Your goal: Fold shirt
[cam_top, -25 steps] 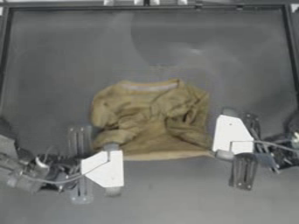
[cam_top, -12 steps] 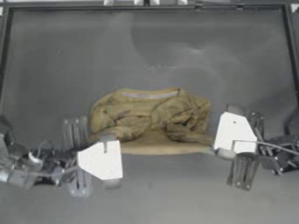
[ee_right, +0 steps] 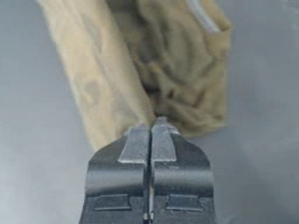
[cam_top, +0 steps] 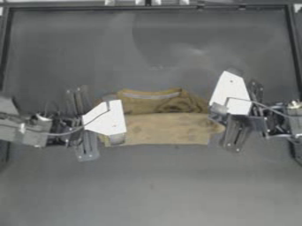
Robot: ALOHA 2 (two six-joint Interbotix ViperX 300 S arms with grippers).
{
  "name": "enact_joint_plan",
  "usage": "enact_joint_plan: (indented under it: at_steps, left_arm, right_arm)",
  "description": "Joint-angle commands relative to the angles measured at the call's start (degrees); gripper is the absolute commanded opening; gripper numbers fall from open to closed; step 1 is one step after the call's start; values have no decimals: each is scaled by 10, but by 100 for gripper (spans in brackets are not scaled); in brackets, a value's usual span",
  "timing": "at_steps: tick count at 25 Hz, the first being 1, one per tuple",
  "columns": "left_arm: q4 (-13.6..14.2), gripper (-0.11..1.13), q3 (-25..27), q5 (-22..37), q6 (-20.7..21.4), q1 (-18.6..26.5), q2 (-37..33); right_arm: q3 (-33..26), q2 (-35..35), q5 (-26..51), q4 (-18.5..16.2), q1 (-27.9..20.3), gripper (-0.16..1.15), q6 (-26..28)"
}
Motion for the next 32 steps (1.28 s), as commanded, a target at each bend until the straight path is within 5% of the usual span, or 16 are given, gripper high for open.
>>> enact_joint_plan:
  at_steps: [1, 15, 26, 32]
  left_arm:
    - [0, 3, 2, -32, 12, 33, -31]
    - [-2, 3, 47, -156, 39, 142, 32]
    - [-4, 3, 42, -205, 70, 179, 101]
    - [-7, 17, 41, -207, 71, 180, 105]
  right_arm:
    - [4, -10, -27, 2, -40, 7, -11]
    - [17, 85, -123, -1, -158, 6, -54]
    - [15, 151, -156, -5, -191, 6, -69]
    - [15, 163, -156, -11, -197, 7, -73]
